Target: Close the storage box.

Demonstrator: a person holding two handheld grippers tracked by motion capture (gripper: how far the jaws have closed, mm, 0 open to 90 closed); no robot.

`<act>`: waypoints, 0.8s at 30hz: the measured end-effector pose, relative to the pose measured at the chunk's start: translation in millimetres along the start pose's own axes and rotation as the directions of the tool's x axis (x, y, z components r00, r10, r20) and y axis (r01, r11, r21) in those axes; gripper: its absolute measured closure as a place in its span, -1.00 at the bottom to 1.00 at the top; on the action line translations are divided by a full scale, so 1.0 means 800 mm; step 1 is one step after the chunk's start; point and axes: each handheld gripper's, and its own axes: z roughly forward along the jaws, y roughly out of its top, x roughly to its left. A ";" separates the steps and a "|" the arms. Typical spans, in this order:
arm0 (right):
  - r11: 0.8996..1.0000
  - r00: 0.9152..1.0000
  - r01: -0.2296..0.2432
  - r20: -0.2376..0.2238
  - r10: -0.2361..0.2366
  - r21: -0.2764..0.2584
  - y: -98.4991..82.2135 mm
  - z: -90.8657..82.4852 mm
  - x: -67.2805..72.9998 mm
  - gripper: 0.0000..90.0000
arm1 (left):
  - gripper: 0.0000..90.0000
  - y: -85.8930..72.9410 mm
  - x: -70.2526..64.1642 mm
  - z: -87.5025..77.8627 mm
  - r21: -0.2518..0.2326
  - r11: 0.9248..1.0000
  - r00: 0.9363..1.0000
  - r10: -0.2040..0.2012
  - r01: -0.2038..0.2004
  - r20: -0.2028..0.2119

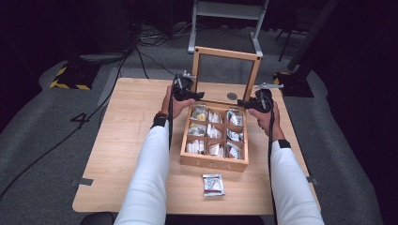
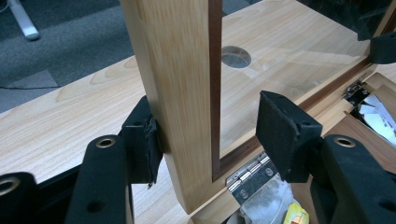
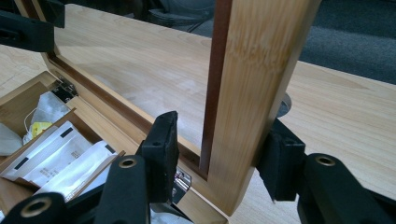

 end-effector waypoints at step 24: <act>0.996 0.998 0.064 0.011 -0.063 -0.067 0.004 -0.038 0.011 0.35 | 0.10 -0.010 -0.008 -0.030 -0.073 0.995 0.998 0.063 -0.062 0.008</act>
